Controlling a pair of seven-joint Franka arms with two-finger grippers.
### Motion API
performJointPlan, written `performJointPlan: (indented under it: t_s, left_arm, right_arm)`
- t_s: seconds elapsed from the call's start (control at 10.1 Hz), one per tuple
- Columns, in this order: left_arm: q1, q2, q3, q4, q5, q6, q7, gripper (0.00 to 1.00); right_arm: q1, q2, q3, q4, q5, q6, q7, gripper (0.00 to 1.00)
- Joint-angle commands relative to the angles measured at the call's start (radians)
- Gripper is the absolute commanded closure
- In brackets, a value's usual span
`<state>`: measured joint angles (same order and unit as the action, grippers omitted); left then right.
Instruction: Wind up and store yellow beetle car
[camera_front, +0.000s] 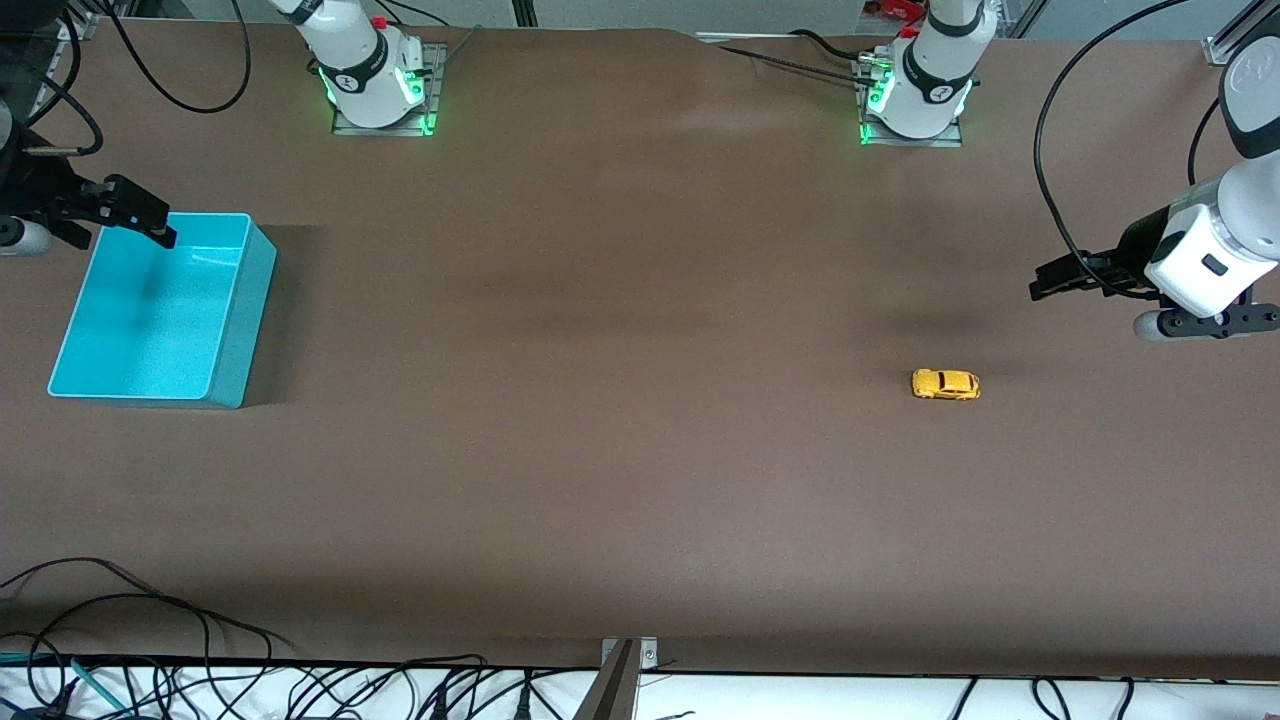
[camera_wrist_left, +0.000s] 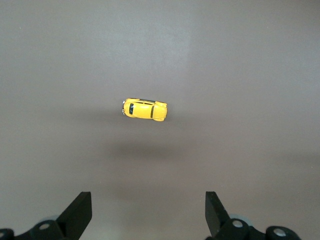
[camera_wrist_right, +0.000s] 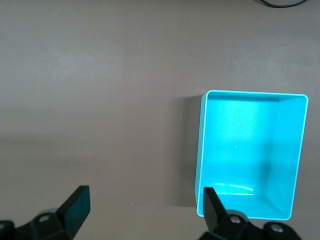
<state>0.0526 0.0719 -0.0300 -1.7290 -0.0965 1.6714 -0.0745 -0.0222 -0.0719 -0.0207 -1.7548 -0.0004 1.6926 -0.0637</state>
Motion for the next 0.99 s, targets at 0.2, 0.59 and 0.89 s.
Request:
performJointPlan:
  t_s: [0.2, 0.59, 0.89]
  left_arm:
    - [-0.003, -0.012, 0.009, -0.014, -0.020, 0.002, -0.001, 0.00]
    - [-0.005, -0.004, 0.009, -0.014, 0.006, 0.002, -0.010, 0.00]
    - [-0.010, 0.002, 0.005, -0.006, 0.084, 0.002, 0.002, 0.06]
  right_arm:
    - [0.002, -0.003, -0.013, 0.008, 0.002, -0.008, -0.002, 0.00]
    - [0.002, -0.003, -0.015, 0.008, 0.004, -0.008, -0.002, 0.00]
    - [0.002, -0.005, -0.016, 0.011, 0.004, -0.008, -0.004, 0.00]
